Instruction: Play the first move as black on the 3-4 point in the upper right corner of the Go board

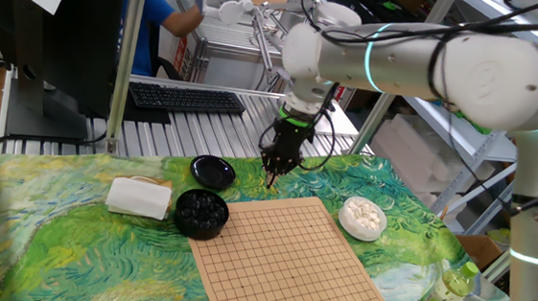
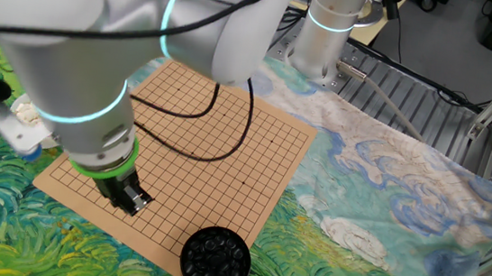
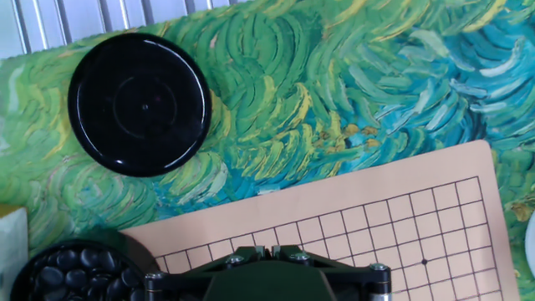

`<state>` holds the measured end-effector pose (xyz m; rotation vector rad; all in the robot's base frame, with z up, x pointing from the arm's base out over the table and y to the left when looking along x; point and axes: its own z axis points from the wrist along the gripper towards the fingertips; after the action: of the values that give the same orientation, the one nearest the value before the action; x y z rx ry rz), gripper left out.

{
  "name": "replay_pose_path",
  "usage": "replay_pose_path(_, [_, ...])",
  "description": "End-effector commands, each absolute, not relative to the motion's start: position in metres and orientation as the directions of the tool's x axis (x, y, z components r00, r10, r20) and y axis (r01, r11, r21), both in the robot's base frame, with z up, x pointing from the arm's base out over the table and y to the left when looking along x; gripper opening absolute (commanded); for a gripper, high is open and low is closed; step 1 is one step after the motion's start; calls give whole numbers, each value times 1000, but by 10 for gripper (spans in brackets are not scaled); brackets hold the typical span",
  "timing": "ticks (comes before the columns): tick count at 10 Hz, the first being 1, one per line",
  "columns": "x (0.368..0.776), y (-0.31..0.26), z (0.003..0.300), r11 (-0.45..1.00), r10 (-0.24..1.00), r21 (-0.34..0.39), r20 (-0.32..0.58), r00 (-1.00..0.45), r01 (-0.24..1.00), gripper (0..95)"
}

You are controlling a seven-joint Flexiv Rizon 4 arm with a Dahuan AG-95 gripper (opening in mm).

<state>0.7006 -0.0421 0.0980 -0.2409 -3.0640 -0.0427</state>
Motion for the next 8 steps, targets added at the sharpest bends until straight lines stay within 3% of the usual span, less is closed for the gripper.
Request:
replay_pose_path(1, [702, -42, 98, 988, 153, 8, 55, -987, 154, 0])
replay_pose_path(8, [702, -42, 98, 985, 170, -18, 40, -985, 169, 0])
